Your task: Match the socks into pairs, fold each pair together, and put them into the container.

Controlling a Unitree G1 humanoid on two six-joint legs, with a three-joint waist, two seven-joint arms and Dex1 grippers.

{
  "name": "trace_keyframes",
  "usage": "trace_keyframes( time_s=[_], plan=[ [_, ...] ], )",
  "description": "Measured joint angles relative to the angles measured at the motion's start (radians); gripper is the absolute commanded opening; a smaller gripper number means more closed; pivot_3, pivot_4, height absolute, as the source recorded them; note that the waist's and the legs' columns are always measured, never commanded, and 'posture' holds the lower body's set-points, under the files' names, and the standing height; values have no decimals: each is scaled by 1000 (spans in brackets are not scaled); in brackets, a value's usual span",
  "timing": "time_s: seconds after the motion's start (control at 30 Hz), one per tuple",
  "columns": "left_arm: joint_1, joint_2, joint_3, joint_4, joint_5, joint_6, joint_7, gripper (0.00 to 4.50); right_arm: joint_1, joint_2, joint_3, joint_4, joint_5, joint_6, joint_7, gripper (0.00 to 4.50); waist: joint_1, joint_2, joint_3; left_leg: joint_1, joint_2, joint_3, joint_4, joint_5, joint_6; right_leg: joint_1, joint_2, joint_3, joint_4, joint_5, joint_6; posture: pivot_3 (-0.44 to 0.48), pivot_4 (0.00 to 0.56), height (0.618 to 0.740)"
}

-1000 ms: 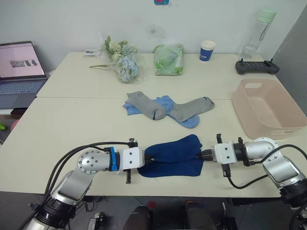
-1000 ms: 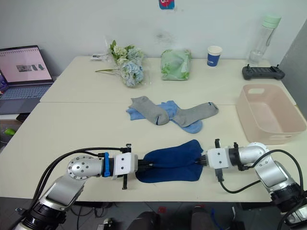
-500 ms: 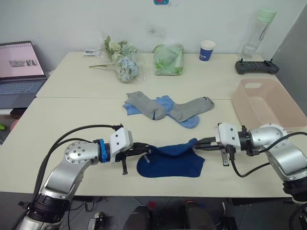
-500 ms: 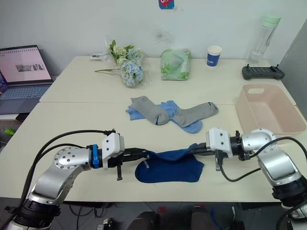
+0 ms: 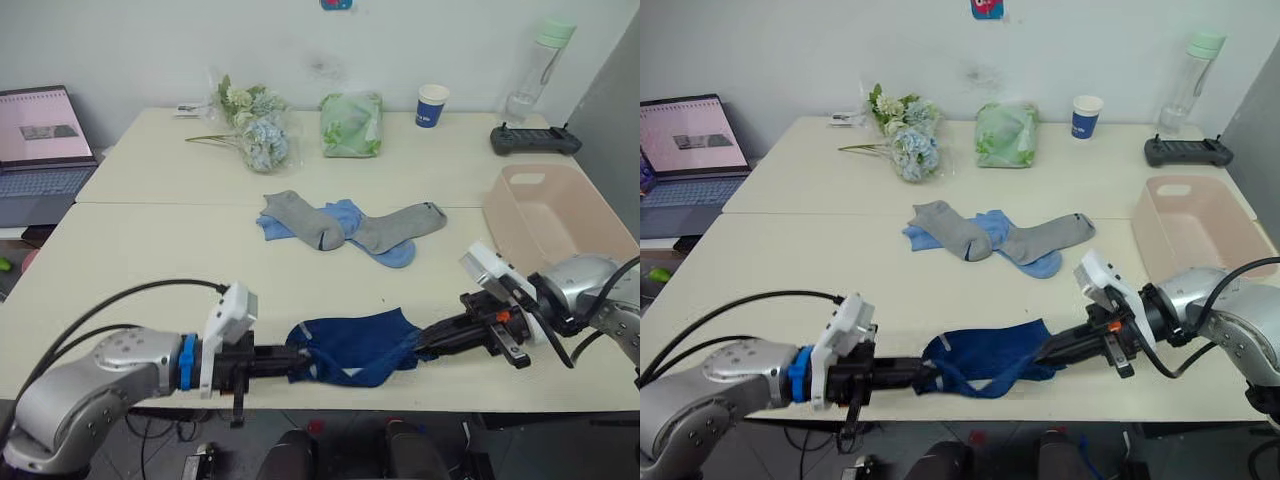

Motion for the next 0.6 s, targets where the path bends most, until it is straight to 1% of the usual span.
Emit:
trace_keyframes(
  time_s=[0.1,0.23,0.33,0.6],
  plan=[
    [8,-44,-43,39,69,-25,52,29,50,-6,48,26,-75,-30,-8,0,12,0,0,0,-1,1,0,0,0,-1,0,0,0,0,0,0,150,740],
    [-20,-58,-67,60,115,-40,83,29,56,-13,86,53,-143,-72,5,0,12,0,0,0,0,1,0,0,0,-1,0,-1,-1,0,0,0,150,740],
    [-43,-69,-75,92,143,-45,98,29,24,31,116,104,-195,-100,-4,0,11,0,0,0,0,2,0,0,0,-1,0,-1,0,0,0,0,150,740],
    [-115,-91,-105,182,230,-73,122,29,-84,189,204,296,-409,-274,-59,0,13,0,0,-1,0,1,0,2,-4,-1,0,0,-1,0,0,0,150,740]
  ],
)
